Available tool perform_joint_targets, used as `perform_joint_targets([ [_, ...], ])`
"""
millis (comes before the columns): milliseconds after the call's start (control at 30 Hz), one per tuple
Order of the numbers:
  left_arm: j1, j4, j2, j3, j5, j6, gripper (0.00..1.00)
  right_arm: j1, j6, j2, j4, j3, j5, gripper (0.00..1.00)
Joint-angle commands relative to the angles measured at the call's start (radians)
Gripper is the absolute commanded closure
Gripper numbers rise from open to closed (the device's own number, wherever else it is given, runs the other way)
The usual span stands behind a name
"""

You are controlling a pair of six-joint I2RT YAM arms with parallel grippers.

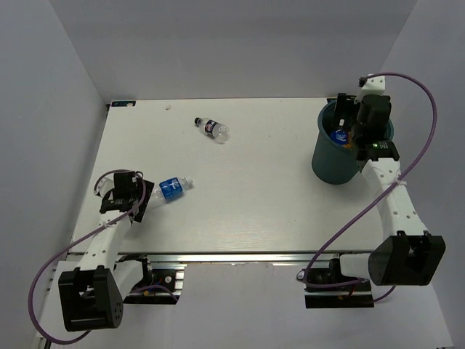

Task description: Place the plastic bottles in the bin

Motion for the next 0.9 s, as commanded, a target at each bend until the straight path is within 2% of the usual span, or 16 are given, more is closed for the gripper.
perform_joint_targets([
  [0, 0.006, 0.054, 0.042, -0.008, -0.033, -0.046, 0.02, -0.002, -0.015, -0.058, 0.078, 0.012, -0.099, 0.11],
  [133, 0.007, 0.137, 0.133, -0.017, -0.07, -0.089, 0.02, -0.002, -0.067, -0.088, 0.11, -0.019, -0.209, 0.11],
  [200, 0.007, 0.154, 0.203, 0.003, -0.087, -0.108, 0.02, 0.0, -0.103, -0.095, 0.114, -0.026, -0.37, 0.11],
  [367, 0.007, 0.206, 0.332, 0.024, -0.083, -0.111, 0.04, 0.016, -0.22, -0.093, 0.128, -0.057, -0.645, 0.11],
  [467, 0.006, 0.229, 0.372, 0.046, -0.061, -0.076, 0.2, 0.081, -0.352, -0.075, 0.055, -0.04, -0.737, 0.11],
  [500, 0.006, 0.232, 0.372, 0.058, -0.053, -0.066, 0.31, 0.133, -0.419, -0.073, 0.024, -0.04, -0.749, 0.11],
  [567, 0.004, 0.238, 0.365, 0.07, -0.037, -0.031, 0.38, 0.203, -0.478, -0.069, 0.015, -0.049, -0.746, 0.11],
  [600, 0.001, 0.252, 0.348, 0.078, -0.029, -0.014, 0.43, 0.284, -0.525, -0.064, 0.003, -0.051, -0.743, 0.11],
  [667, -0.01, 0.271, 0.326, 0.107, 0.017, 0.021, 0.48, 0.363, -0.553, -0.041, -0.008, -0.049, -0.756, 0.11],
  [733, -0.051, 0.324, 0.284, 0.134, 0.063, 0.069, 0.51, 0.46, -0.48, -0.015, 0.027, -0.031, -0.785, 0.11],
  [800, -0.149, 0.353, 0.256, 0.157, 0.06, 0.102, 0.53, 0.532, -0.388, 0.045, 0.058, -0.006, -0.797, 0.11],
  [867, -0.259, 0.366, 0.219, 0.194, 0.025, 0.136, 0.6, 0.591, -0.305, 0.111, 0.064, 0.03, -0.818, 0.11],
])
